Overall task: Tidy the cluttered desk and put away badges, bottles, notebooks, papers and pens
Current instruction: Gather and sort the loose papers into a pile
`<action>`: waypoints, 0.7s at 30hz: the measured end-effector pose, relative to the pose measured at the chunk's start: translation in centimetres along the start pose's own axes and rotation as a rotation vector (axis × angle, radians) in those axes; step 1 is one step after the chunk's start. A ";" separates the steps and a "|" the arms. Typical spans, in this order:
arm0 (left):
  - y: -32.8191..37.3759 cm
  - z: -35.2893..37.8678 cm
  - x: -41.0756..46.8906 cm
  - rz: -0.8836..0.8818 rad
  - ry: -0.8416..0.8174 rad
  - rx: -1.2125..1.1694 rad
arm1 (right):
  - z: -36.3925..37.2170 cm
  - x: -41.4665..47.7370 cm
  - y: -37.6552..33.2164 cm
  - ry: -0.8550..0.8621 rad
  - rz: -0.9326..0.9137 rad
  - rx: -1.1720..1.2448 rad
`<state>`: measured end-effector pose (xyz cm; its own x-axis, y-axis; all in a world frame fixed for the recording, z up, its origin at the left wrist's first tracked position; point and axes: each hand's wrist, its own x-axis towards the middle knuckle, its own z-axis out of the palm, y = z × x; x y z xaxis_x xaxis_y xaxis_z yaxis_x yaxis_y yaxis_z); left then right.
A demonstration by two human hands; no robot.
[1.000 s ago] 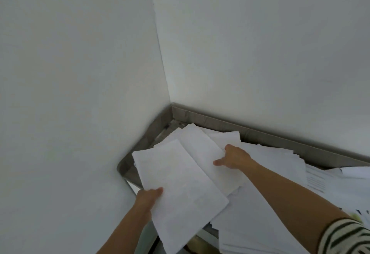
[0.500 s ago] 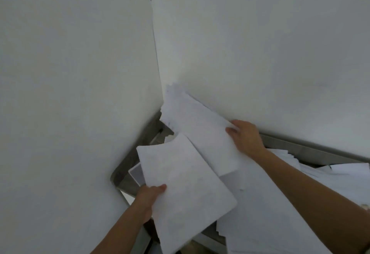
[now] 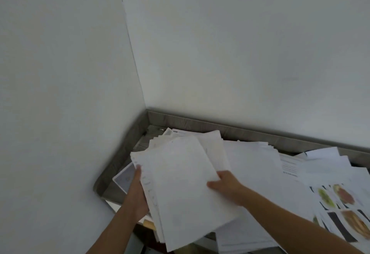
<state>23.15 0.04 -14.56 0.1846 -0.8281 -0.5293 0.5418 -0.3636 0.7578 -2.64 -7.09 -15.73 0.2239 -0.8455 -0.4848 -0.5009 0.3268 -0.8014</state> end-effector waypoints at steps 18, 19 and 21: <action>8.4 12.1 -3.7 0.501 -0.475 0.320 | -12.9 -7.6 -7.4 0.042 -0.532 0.406; 8.3 12.3 -3.6 0.517 -0.497 0.380 | -13.0 -7.8 -7.6 0.038 -0.535 0.398; 7.6 12.9 -3.6 0.516 -0.502 0.493 | -12.9 -8.2 -6.9 0.023 -0.515 0.379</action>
<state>16.09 -5.26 -1.96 -0.1373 -0.9882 0.0680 0.0519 0.0614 0.9968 -11.83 -7.90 -1.75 0.3372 -0.9414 -0.0002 -0.0026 -0.0008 -1.0000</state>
